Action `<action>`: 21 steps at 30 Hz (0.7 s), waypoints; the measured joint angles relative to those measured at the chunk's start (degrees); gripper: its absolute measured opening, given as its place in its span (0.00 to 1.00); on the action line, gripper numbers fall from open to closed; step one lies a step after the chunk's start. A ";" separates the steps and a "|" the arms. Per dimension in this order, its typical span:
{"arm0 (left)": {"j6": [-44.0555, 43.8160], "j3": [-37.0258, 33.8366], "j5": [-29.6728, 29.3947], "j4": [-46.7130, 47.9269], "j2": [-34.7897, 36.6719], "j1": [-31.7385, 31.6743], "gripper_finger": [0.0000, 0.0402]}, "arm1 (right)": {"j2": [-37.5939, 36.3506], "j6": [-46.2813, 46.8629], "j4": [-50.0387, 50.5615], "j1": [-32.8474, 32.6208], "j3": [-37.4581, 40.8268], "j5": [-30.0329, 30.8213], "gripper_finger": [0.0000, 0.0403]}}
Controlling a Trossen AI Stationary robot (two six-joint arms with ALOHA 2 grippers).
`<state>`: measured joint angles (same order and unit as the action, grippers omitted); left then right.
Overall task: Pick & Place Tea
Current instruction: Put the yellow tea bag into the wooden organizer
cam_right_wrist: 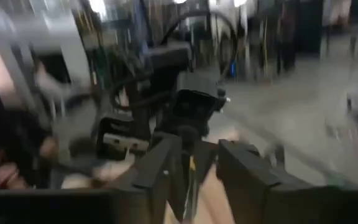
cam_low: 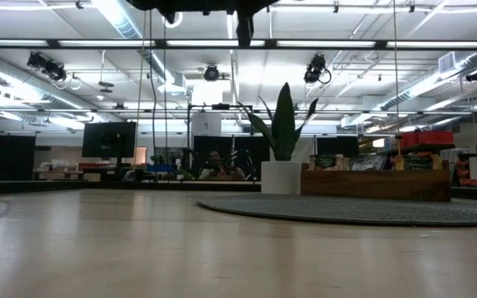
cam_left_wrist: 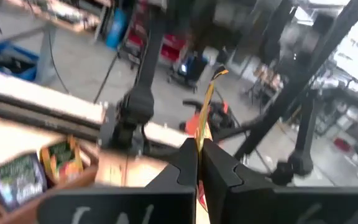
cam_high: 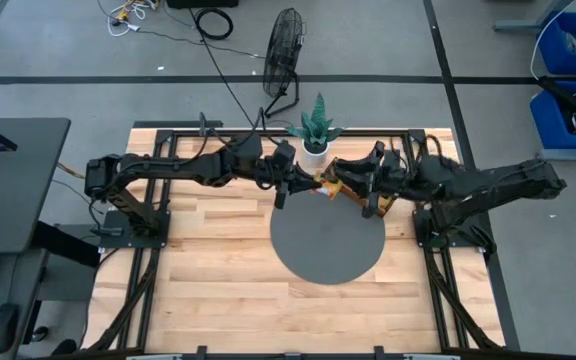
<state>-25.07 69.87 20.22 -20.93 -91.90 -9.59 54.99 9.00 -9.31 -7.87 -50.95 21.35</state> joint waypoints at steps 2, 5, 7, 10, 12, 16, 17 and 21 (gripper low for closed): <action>0.79 0.00 1.18 2.43 -0.02 0.01 0.01 | 0.59 2.60 15.29 0.42 -7.79 -1.03 0.39; 3.06 0.00 2.04 6.16 -0.02 0.01 0.01 | 4.61 6.77 37.79 3.16 -20.42 -5.41 0.48; 4.02 0.00 2.06 8.31 -0.02 0.01 0.01 | 8.63 9.49 48.18 5.71 -28.09 -10.07 0.53; 5.78 0.00 2.06 9.46 -0.02 0.01 0.01 | 15.06 11.30 58.46 9.33 -37.61 -18.65 0.56; 6.24 0.00 2.06 9.76 -0.02 0.01 0.01 | 19.52 10.88 63.02 10.89 -42.57 -23.62 0.56; 6.37 0.00 2.02 9.77 -0.02 0.01 0.01 | 27.54 8.58 72.54 12.96 -49.32 -29.92 0.56; 6.39 0.00 1.96 9.75 -0.02 0.01 0.01 | 28.96 8.08 74.52 13.36 -50.52 -31.31 0.56; 7.34 0.00 1.88 9.95 -0.02 0.01 0.02 | 33.20 5.73 78.22 14.23 -52.49 -33.41 0.55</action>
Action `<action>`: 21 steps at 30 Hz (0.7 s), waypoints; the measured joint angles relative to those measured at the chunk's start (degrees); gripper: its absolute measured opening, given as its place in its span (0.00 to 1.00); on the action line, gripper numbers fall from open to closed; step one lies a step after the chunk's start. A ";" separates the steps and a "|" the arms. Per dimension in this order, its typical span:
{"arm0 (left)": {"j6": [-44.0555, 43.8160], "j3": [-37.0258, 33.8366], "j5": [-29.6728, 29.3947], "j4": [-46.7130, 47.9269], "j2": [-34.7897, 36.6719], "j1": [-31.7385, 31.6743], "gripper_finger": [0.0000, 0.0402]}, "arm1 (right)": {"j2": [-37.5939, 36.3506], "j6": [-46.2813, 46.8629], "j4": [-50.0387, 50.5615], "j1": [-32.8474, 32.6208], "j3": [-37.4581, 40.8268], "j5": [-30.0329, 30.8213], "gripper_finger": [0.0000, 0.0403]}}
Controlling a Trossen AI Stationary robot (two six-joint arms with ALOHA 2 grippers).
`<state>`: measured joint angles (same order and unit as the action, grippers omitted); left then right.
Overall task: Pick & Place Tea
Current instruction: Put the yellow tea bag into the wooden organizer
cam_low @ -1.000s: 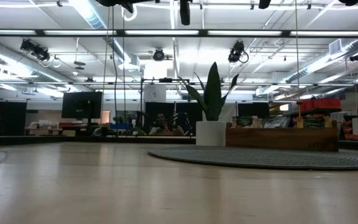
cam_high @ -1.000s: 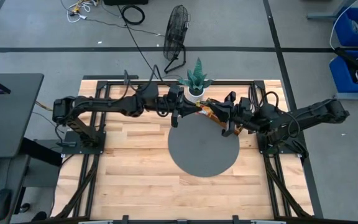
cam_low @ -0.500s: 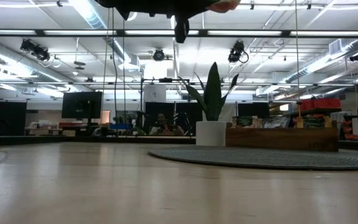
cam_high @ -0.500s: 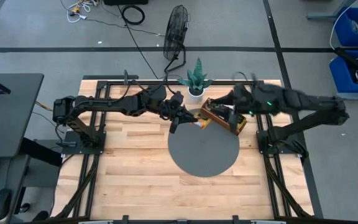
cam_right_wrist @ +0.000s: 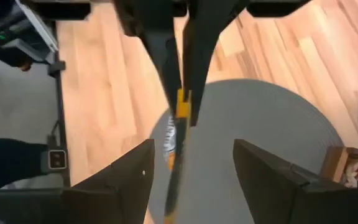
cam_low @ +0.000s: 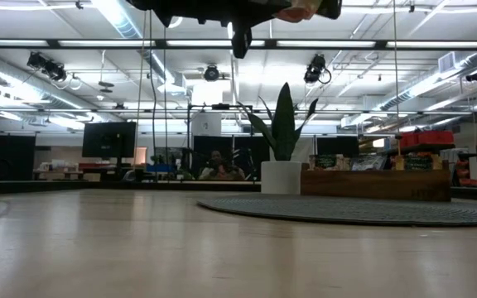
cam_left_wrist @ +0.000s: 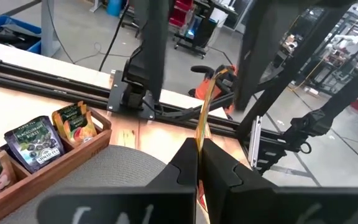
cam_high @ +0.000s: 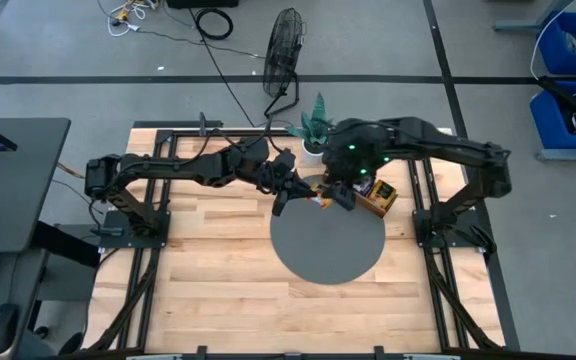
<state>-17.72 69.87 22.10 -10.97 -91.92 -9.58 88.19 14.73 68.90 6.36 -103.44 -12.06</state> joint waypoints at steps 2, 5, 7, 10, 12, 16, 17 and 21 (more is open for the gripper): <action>0.46 0.00 -0.01 0.29 0.00 0.00 0.01 | 1.03 -0.39 0.16 0.19 0.00 0.05 0.56; 0.59 0.00 -0.01 0.52 0.00 0.00 0.01 | 1.51 -0.46 0.24 0.64 -0.07 0.03 0.53; 1.08 0.00 -0.01 0.71 0.00 0.00 0.02 | 1.57 -0.78 0.26 0.91 -0.07 0.01 0.47; 1.56 0.00 -0.04 1.11 0.00 0.00 0.02 | 1.36 -0.87 0.61 1.55 -0.07 -0.95 0.32; 2.64 0.02 -0.15 2.11 0.00 0.00 0.01 | 1.21 -1.74 1.09 1.84 -0.07 -1.55 0.18; 3.16 0.02 -0.17 2.64 0.00 0.00 0.02 | 1.20 -5.31 1.29 1.83 -0.07 -1.46 0.03; 3.14 0.02 -0.17 2.65 0.00 0.00 0.03 | 1.20 -5.52 1.29 1.81 -0.07 -0.88 0.03; 2.92 0.02 -0.18 2.66 0.00 0.00 0.08 | 1.20 -7.30 1.09 1.82 -0.07 0.62 0.01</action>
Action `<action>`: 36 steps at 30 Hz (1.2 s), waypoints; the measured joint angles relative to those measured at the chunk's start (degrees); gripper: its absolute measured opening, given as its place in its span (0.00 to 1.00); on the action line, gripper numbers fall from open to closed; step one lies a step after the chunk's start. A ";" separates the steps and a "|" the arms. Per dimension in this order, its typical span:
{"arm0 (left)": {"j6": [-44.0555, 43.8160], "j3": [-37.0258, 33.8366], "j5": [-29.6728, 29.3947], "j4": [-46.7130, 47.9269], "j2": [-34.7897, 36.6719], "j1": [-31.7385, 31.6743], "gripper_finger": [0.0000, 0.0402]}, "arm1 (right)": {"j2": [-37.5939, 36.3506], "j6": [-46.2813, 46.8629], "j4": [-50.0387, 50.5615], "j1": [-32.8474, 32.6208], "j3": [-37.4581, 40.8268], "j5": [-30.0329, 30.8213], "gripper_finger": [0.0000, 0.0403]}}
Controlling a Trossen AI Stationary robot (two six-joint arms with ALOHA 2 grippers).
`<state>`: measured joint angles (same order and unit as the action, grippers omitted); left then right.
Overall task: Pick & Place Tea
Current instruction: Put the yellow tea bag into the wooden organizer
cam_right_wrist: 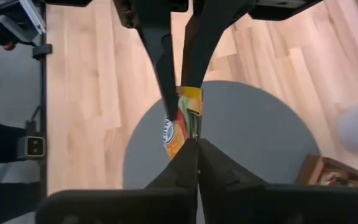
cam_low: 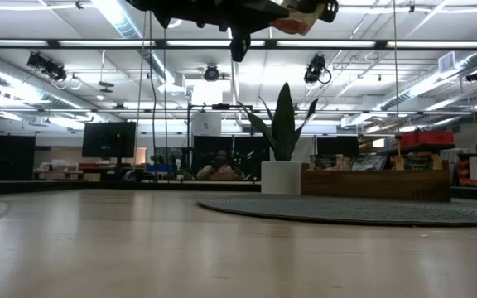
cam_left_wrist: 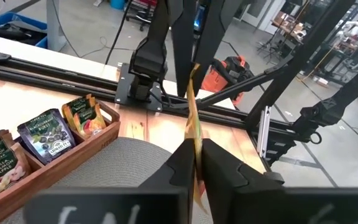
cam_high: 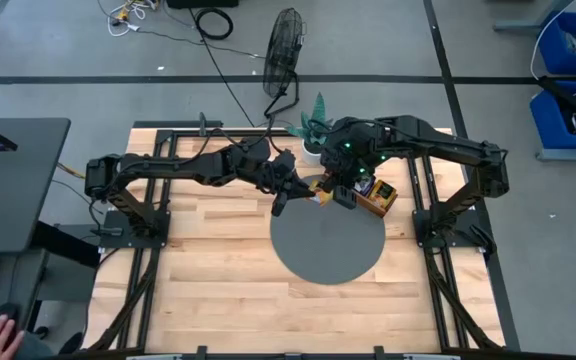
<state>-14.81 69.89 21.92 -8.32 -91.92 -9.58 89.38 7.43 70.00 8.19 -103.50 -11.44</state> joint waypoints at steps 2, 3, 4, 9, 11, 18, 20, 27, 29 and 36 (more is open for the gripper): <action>0.03 0.02 0.01 0.02 0.00 0.00 0.10 | 0.00 -0.90 -0.04 0.00 0.00 0.45 0.01; 0.04 0.02 0.03 0.02 0.00 0.00 0.12 | 0.00 -1.25 0.00 0.00 0.00 0.60 0.00; 0.04 0.02 0.06 0.02 0.00 -0.02 0.13 | 0.00 -1.56 0.04 0.00 0.00 1.35 0.00; 0.02 0.02 0.19 1.03 0.00 -0.81 0.18 | -0.57 -2.54 2.82 1.06 0.00 4.91 0.00; 0.02 0.02 0.21 2.03 0.00 -1.24 0.19 | -1.37 -2.83 5.34 2.06 0.00 6.13 0.00; 0.01 0.02 0.26 6.51 0.00 -2.54 0.21 | -5.15 -2.41 14.42 6.70 0.51 11.85 0.00; 0.01 0.02 0.26 6.82 0.00 -2.70 0.21 | -7.10 -1.57 15.02 8.14 2.73 12.04 0.00; 0.27 0.02 0.25 6.80 0.02 -2.84 0.21 | -18.36 3.07 10.30 11.13 22.10 12.03 0.00; 0.39 0.02 0.25 6.82 0.02 -2.84 0.21 | -21.89 4.51 7.78 11.46 28.94 11.82 0.00; 0.50 0.02 0.23 6.68 0.04 -2.84 0.21 | -29.14 8.04 -1.79 13.21 46.95 9.39 0.00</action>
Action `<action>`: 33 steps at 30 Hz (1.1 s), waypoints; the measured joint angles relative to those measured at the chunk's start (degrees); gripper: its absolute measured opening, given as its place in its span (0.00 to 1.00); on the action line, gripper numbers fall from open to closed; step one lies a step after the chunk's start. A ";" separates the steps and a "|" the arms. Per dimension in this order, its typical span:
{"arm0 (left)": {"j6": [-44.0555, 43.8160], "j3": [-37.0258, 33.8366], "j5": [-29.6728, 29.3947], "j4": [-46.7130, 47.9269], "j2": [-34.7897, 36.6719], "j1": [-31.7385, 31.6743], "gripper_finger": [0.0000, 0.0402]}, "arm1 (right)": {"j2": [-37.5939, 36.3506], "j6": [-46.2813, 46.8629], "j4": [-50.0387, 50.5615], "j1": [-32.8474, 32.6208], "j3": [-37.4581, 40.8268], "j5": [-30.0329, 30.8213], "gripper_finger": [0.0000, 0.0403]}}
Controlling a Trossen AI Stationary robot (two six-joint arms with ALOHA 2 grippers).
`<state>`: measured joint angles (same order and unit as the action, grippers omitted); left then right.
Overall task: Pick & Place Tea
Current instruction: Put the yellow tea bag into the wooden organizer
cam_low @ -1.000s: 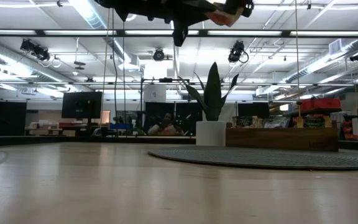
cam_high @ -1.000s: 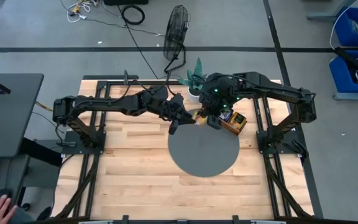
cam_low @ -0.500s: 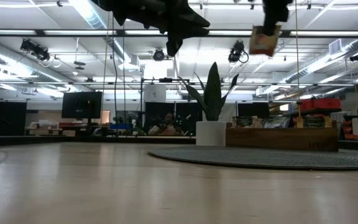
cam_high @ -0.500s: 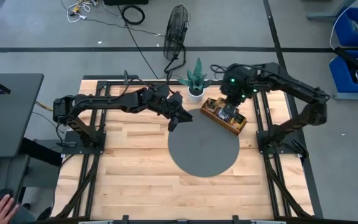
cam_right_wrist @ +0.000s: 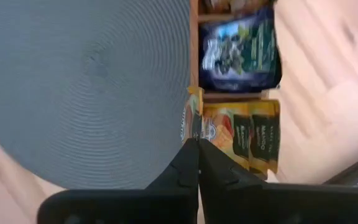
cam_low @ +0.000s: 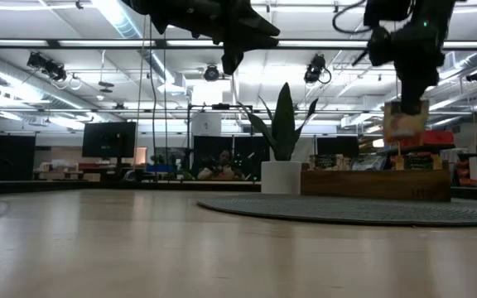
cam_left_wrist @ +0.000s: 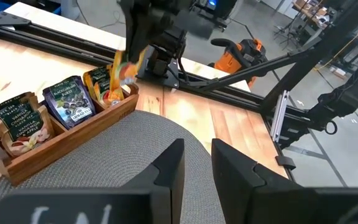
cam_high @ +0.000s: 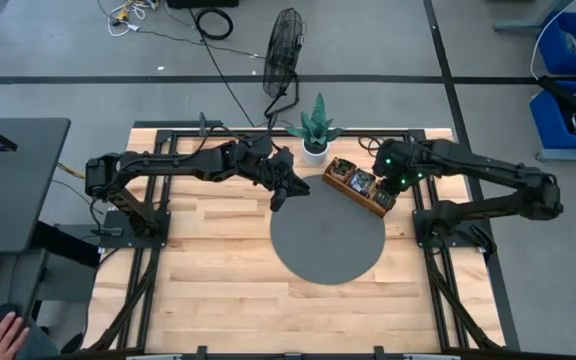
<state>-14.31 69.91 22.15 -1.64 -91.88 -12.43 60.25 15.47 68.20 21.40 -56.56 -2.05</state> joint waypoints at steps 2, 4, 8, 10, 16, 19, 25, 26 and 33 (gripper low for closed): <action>-0.02 0.00 0.00 -0.02 0.00 0.00 0.21 | -0.17 0.56 -1.48 0.59 2.81 -0.30 0.00; -0.02 0.00 0.00 -0.03 0.00 0.00 0.21 | -0.15 0.57 -2.66 1.15 5.04 -0.39 0.00; -0.35 0.00 0.00 -0.03 0.00 0.00 0.21 | -0.15 0.40 -5.08 2.71 8.33 -0.47 0.00; -0.79 0.00 0.00 -0.05 0.02 0.00 0.21 | -0.15 -0.34 -5.63 3.56 9.46 -0.43 0.00; -1.55 0.00 0.00 -0.05 0.02 0.00 0.21 | -0.15 -1.13 -7.38 5.39 12.78 -0.41 0.00; -1.57 0.00 0.00 -0.05 0.02 0.00 0.21 | -0.15 -1.14 -9.47 5.76 14.08 -0.41 0.00; -1.58 0.00 -0.02 -0.05 0.03 0.00 0.21 | -0.15 -1.17 -12.24 6.51 16.74 -1.25 0.00; -1.60 0.00 0.00 -0.05 0.04 0.00 0.21 | -0.15 -1.17 -12.42 6.52 17.14 -1.63 0.00; -1.97 0.00 -0.02 -0.08 0.04 0.00 0.21 | -0.15 -1.19 -12.87 6.57 17.86 -1.90 0.00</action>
<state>-16.28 69.91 22.13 -1.72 -91.83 -12.43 60.10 14.28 55.33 27.97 -38.70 -3.95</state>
